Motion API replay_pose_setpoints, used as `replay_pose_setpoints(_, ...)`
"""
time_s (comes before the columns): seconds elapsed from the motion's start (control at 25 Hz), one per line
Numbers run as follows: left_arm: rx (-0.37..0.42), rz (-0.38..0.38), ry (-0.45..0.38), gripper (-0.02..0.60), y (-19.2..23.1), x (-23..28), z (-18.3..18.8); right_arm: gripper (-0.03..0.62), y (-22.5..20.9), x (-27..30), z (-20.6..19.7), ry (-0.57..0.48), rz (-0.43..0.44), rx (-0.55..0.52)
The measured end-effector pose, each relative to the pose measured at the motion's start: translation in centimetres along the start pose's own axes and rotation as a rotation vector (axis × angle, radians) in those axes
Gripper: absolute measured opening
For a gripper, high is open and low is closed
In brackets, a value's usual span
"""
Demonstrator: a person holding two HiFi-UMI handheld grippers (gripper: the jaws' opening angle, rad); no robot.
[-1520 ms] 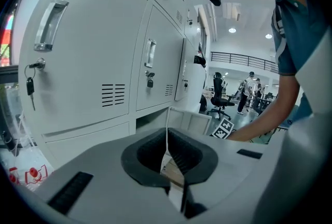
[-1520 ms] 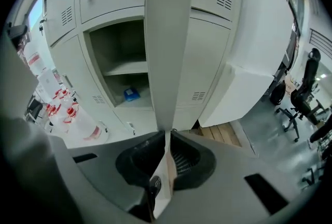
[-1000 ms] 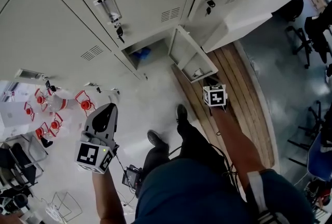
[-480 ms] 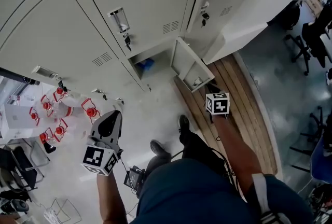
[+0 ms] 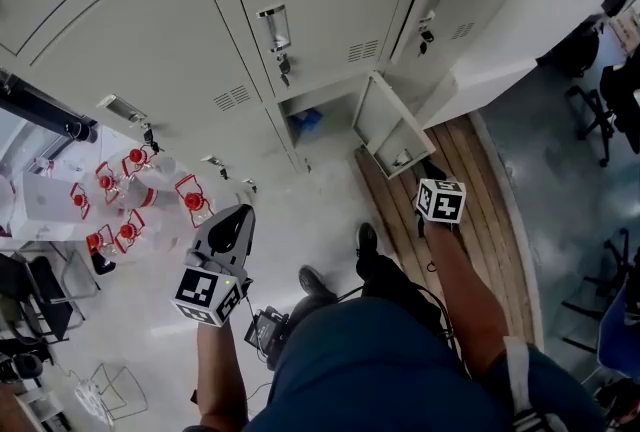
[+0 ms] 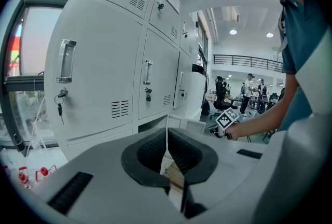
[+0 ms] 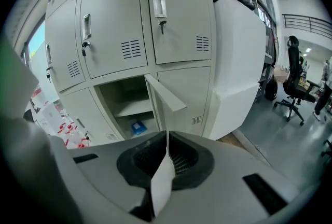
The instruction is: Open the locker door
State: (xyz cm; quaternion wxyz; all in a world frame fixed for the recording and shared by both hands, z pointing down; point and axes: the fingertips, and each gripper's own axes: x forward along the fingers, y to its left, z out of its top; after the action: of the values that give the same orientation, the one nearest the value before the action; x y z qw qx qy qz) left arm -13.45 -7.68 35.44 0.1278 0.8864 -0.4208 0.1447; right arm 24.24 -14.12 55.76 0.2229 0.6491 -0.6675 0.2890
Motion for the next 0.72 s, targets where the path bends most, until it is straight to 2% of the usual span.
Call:
replay_pose_setpoints(0.48, 0.010, 0.023, -0.012, 0.026, 1.0, -0.9, 1.6, 0.037, 1.4, -0.1, 2.4, -0.013, 0.022, -0.022)
replay_pose_setpoints(0.72, 0.018, 0.023, -0.029, 0.026, 1.5, -1.1, 2.3, 0.037, 2.8, -0.3, 3.2, -0.004, 0.047, -0.092)
